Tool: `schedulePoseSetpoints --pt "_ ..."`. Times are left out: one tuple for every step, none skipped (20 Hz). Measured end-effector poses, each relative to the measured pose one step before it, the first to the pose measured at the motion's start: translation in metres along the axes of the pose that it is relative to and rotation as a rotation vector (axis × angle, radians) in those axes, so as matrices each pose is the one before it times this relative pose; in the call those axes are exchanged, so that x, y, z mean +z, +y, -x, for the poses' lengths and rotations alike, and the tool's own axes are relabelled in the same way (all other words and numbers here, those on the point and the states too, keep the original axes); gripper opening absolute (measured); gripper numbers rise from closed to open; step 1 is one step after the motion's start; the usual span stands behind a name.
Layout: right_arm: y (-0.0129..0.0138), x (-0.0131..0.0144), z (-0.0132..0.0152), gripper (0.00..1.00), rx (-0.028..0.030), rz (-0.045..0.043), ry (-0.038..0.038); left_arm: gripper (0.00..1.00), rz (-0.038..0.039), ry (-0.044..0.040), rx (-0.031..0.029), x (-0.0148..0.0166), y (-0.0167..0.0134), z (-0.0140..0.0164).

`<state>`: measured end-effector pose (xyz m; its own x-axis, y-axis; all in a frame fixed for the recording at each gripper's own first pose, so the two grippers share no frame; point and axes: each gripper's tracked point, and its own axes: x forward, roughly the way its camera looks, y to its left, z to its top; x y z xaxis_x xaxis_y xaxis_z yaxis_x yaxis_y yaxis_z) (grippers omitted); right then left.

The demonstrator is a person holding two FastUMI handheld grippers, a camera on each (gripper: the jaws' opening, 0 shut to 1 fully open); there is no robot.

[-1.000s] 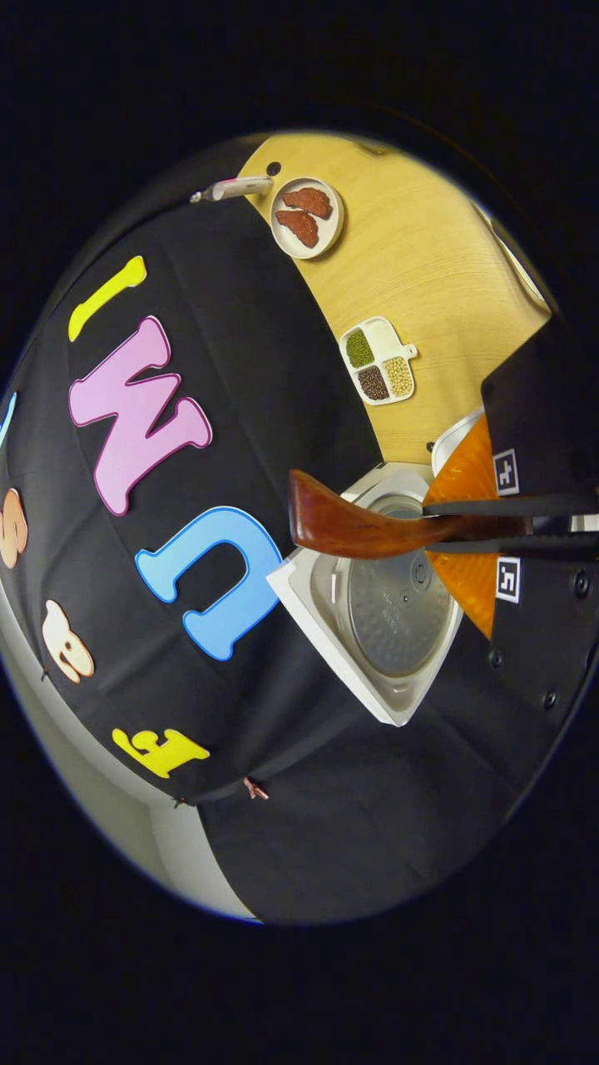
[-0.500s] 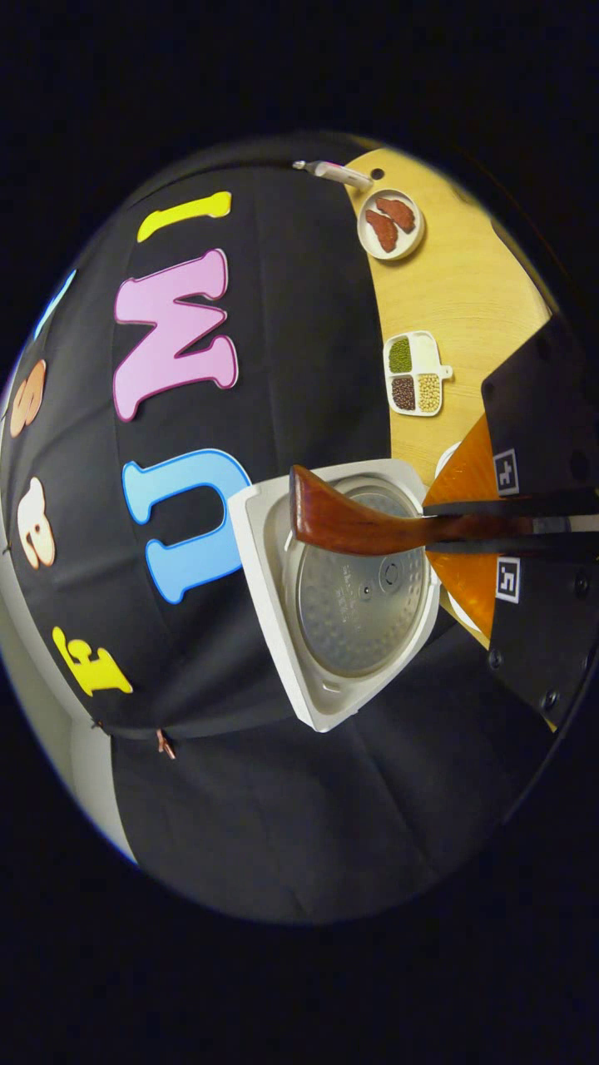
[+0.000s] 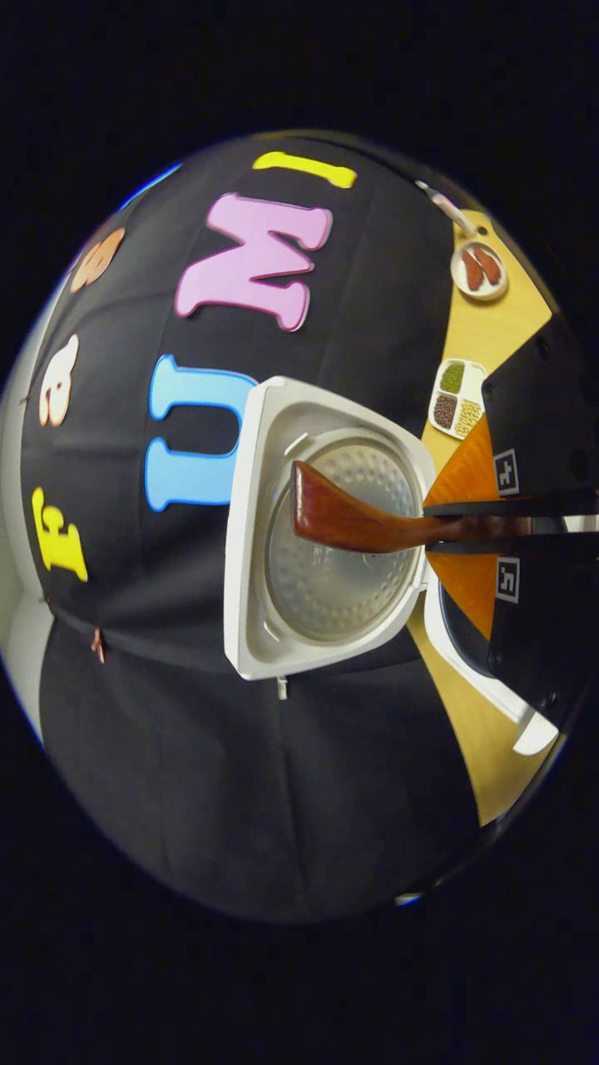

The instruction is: Close the left gripper, press the button to open the rice cooker; take a wooden spoon from the chopstick holder with the right hand, scoop a spoonful of rice and pour it into the rice cooker, then put the wooden spoon back into the chopstick holder.

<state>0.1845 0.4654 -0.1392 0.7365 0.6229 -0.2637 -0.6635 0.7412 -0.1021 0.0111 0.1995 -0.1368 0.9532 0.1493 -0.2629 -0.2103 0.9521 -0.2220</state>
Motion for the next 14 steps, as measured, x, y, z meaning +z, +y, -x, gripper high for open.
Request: schedulePoseSetpoints --pt "0.00793 0.00238 0.00045 0.12 0.02031 0.06389 -0.00779 0.95 0.00047 0.00200 0.00030 -0.00024 -0.00010 -0.00015" --pt "0.00879 0.00114 0.00011 0.12 0.02239 0.05211 -0.00848 0.95 0.00101 0.00058 -0.00363 -0.00064 -0.00114 -0.00012" --pt "0.00661 0.00218 0.00117 0.12 0.01935 0.04650 -0.00592 0.95 0.00339 -0.00324 -0.00731 0.00079 -0.00173 0.00132" --pt "0.00573 0.00203 0.00074 0.12 0.01675 0.04064 -0.00716 0.95 0.00346 -0.00450 -0.00480 0.00188 -0.00099 -0.00004" --pt "0.00689 0.00227 -0.00021 0.12 0.01661 0.04469 -0.00735 0.95 0.00171 -0.00253 -0.00221 0.00143 -0.00096 -0.00031" --pt "0.00483 0.00112 0.00119 0.12 0.01067 0.04632 -0.00467 0.95 -0.00092 -0.00070 -0.00230 -0.00082 -0.00174 -0.00041" --pt "0.00424 0.00097 0.00079 0.12 0.01019 0.05185 -0.00566 0.95 -0.00355 0.00122 -0.00008 0.00050 -0.00010 0.00032" --pt "0.00585 0.00170 0.00221 0.12 0.01328 0.05574 -0.00614 0.95 -0.00388 0.00053 -0.00057 -0.00113 -0.00081 0.00019" --pt "0.00398 0.00175 0.00074 0.12 0.01138 0.05163 -0.00775 0.95 -0.00169 0.00033 -0.00126 0.00010 -0.00069 0.00064" --pt "0.00456 -0.00116 0.00212 0.12 0.01011 0.02923 -0.00427 0.95 0.00121 0.00287 -0.00148 -0.00100 -0.00073 0.00043" --pt "0.00340 -0.00256 0.00086 0.12 0.01066 -0.00155 0.00412 0.95 0.00322 0.00257 -0.00188 0.00015 -0.00092 0.00060" --pt "-0.00173 -0.00244 -0.00081 0.12 0.00490 -0.03211 0.00956 0.95 0.00254 -0.00021 -0.00042 -0.00156 -0.00068 0.00155" --pt "-0.00497 -0.00311 -0.00119 0.12 -0.00659 -0.05786 0.00984 0.95 0.00004 0.00038 0.00063 -0.00012 -0.00056 0.00110" --pt "-0.00778 -0.00332 -0.00090 0.12 -0.01646 -0.08268 0.01157 0.95 -0.00249 0.00103 0.00071 -0.00097 -0.00057 0.00075"
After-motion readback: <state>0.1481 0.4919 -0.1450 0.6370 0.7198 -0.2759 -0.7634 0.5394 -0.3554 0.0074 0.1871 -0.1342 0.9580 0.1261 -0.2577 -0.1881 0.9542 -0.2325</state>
